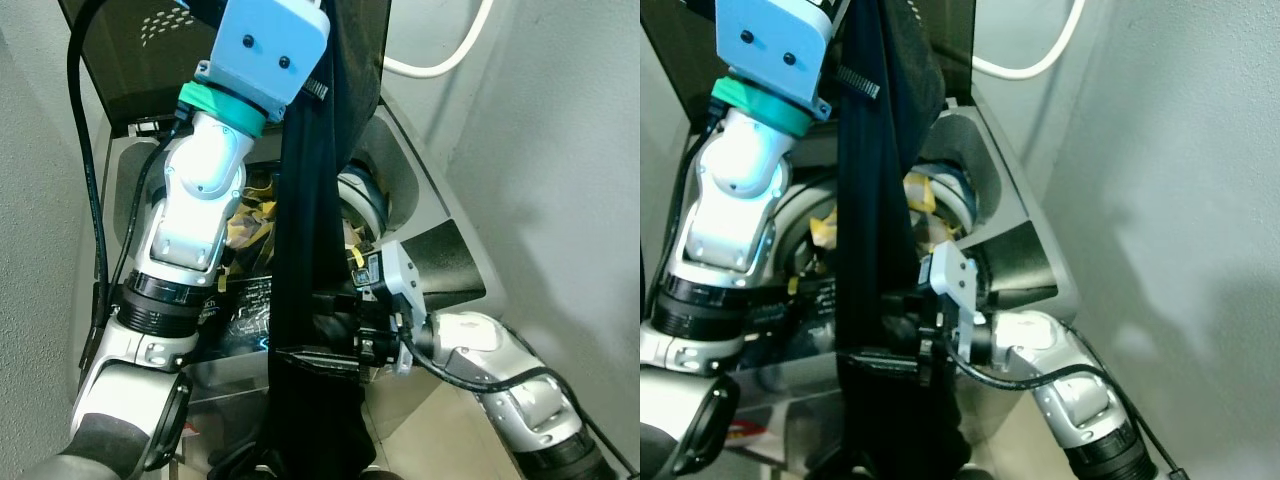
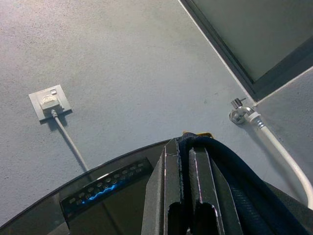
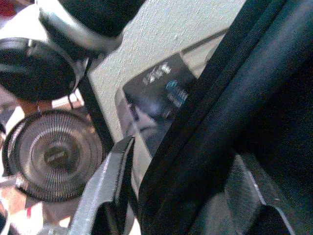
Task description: Clothes washing
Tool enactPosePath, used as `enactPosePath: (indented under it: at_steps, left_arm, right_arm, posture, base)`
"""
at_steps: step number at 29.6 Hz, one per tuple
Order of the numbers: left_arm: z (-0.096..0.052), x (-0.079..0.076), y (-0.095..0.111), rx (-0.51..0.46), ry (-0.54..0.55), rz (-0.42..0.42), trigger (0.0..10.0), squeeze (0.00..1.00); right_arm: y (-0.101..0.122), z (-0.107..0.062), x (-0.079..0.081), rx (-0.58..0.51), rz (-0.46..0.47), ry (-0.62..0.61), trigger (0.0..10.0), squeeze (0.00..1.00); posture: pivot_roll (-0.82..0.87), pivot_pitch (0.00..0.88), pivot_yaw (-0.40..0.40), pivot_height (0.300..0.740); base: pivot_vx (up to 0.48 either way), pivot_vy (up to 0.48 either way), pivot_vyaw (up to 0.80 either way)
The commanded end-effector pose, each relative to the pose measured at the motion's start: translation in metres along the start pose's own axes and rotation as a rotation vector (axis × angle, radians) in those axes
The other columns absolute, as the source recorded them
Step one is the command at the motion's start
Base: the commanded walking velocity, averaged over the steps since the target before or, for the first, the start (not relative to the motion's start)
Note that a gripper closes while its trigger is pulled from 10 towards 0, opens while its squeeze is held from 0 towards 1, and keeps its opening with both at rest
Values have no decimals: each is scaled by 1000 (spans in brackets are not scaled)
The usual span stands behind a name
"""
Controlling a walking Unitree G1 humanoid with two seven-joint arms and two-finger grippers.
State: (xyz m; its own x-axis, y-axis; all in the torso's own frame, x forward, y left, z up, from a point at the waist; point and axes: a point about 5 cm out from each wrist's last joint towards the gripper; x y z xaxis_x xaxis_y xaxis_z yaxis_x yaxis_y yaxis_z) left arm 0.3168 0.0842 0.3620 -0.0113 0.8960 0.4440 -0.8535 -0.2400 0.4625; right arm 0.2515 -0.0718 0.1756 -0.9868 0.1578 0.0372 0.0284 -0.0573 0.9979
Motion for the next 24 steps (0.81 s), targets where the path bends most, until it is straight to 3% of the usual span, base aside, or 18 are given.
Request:
enactPosePath:
  at_steps: [1,24]
  left_arm:
    - [-3,1,-3,8,12,8,10000,0]
    - [-5,-1,-5,20,9,8,10000,0]
  right_arm:
    - [5,1,-3,-31,15,-9,0,0]
    - [16,1,0,-102,61,23,0,0]
  posture:
    - [-44,0,70,740]
    - [-45,0,69,740]
  base:
    - [0,0,0]
    - [0,0,0]
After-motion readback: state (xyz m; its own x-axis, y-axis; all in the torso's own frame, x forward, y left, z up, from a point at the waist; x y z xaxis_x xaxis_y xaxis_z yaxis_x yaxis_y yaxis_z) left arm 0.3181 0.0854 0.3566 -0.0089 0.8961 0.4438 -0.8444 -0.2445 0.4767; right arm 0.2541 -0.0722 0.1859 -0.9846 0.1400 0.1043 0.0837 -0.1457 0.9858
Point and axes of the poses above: a point about 5 cm out from each wrist's last joint towards the gripper, its own z axis pointing out of the wrist towards the gripper, its own y axis along the axis of the wrist's last joint, x = y × z
